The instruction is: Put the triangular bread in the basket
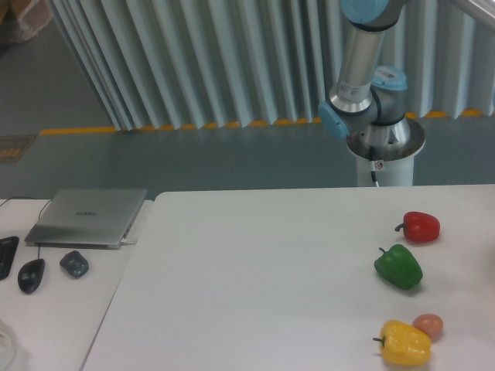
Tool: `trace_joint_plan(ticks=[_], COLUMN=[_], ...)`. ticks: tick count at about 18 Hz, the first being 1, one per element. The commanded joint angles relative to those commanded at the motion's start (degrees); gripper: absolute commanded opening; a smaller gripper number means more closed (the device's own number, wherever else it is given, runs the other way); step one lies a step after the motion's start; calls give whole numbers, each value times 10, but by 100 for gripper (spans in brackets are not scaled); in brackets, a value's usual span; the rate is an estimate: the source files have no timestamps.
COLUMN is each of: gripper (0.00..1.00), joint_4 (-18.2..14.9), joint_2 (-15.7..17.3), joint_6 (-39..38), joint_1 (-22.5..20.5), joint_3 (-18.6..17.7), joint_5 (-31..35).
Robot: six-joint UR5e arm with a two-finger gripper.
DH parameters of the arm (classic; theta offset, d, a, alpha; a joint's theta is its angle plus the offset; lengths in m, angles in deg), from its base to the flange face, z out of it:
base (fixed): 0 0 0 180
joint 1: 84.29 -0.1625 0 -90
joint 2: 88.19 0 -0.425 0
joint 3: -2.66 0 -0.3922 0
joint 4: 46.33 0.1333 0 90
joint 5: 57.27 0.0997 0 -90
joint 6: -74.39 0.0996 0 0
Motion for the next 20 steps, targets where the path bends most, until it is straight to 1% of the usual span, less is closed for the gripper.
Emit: trace_joint_plan(ticks=[2, 8, 10, 11, 12, 14, 17, 20], gripper=[100, 100, 100, 100, 100, 100, 100, 100], joint_4=[-3, -6, -12, -13, -14, -15, -44, -47], joint_2=[1, 9, 12, 12, 15, 25, 34, 36], joint_6=[0, -2, -3, -8, -38, -69, -67, -71], joint_1=[3, 52, 66, 74, 96, 122, 142, 163], joint_3=[-1, -16, -18, -20, -21, -21, -21, -23], joint_5=[-1, 7, 10, 11, 11, 8, 5, 7])
